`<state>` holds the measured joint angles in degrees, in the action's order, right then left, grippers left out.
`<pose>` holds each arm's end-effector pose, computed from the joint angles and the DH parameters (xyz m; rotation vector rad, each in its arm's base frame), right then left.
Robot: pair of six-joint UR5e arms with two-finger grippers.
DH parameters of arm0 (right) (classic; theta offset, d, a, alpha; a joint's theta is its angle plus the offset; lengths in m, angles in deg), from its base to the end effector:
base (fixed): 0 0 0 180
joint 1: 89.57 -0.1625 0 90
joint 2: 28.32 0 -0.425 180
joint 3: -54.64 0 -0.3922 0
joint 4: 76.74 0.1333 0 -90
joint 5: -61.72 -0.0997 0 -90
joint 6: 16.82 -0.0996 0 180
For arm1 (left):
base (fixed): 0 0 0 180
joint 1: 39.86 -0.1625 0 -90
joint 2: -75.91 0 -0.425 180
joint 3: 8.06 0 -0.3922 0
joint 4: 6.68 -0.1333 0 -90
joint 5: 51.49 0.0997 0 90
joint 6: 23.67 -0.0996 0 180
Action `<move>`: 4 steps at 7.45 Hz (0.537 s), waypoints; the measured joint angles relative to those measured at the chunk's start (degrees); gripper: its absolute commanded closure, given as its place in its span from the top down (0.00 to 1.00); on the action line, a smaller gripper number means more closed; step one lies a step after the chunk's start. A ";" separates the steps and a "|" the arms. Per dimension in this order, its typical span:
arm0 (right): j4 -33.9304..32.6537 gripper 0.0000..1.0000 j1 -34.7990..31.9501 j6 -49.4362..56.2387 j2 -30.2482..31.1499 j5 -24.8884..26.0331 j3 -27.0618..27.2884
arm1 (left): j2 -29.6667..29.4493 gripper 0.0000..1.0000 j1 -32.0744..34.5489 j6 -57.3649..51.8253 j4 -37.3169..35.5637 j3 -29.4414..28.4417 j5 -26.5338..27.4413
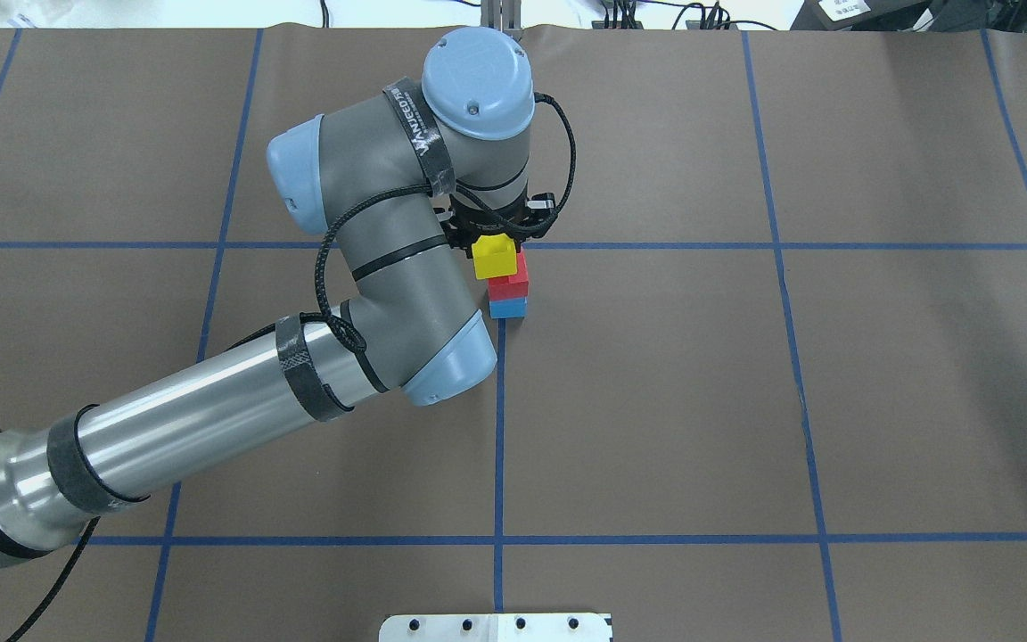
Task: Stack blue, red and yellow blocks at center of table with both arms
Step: 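Carry the yellow cube with the left gripper above the red cube, then lower the yellow cube onto the red cube and open the left gripper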
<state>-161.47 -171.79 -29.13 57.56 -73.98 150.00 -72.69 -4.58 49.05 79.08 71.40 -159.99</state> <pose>-0.0105 -0.5350 0.5637 0.1015 -0.8231 -0.0282 0.5635 -0.5233 0.0913 0.0604 0.8161 -0.1730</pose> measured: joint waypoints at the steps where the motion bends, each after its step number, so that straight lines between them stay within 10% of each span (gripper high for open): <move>1: 0.00 1.00 -0.01 0.01 0.04 -0.02 0.00 | -1.52 0.00 -0.16 0.59 0.12 -1.81 -0.02; 4: 0.00 1.00 -0.02 0.01 0.07 -0.09 0.01 | -3.69 0.00 -0.74 1.63 0.20 -5.08 -0.04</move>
<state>-161.47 -171.81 -29.12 57.63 -74.07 150.00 -76.38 -5.31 50.68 79.28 66.32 -160.03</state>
